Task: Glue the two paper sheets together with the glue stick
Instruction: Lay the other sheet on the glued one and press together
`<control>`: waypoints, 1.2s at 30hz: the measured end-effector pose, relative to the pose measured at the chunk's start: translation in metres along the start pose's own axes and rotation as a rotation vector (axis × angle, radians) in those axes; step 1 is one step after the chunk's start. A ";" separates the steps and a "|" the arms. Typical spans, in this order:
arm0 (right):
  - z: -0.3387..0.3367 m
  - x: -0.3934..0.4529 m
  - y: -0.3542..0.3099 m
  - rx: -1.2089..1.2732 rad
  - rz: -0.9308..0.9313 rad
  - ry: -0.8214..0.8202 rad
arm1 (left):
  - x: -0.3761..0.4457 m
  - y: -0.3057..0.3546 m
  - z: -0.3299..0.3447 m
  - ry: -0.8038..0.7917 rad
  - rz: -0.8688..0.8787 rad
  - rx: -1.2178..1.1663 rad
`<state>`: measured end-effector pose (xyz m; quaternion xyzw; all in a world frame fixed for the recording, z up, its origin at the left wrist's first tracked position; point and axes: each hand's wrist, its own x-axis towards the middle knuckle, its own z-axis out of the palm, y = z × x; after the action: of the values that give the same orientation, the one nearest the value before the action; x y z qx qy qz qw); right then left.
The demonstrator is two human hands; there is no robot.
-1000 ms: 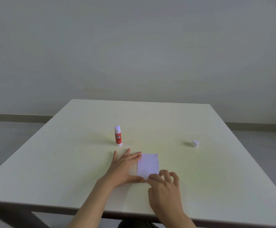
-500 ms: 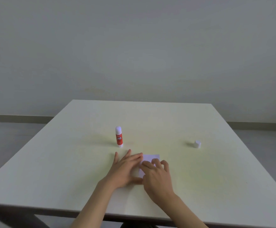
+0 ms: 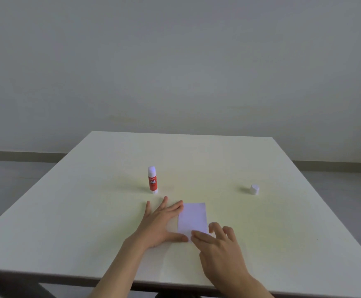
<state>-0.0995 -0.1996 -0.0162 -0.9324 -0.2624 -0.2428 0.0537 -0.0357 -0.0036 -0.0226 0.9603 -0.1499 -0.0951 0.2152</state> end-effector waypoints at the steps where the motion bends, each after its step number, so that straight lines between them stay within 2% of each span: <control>1: 0.001 -0.001 0.001 0.000 0.006 0.009 | 0.000 0.000 0.000 -0.003 0.001 0.000; 4: 0.006 0.005 0.002 -0.007 0.056 0.022 | 0.000 0.001 0.000 -0.012 -0.004 0.002; 16: 0.022 0.056 0.010 -0.047 0.213 -0.100 | 0.000 0.002 0.000 -0.009 -0.020 -0.055; 28: 0.010 -0.009 -0.005 -0.066 0.162 0.133 | 0.000 0.000 -0.001 -0.013 -0.006 -0.013; 36: 0.016 0.027 0.011 -0.128 0.258 0.030 | 0.000 0.001 -0.001 -0.019 -0.016 -0.020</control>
<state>-0.0667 -0.1932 -0.0174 -0.9562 -0.1234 -0.2637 0.0289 -0.0361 -0.0044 -0.0214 0.9583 -0.1434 -0.1077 0.2226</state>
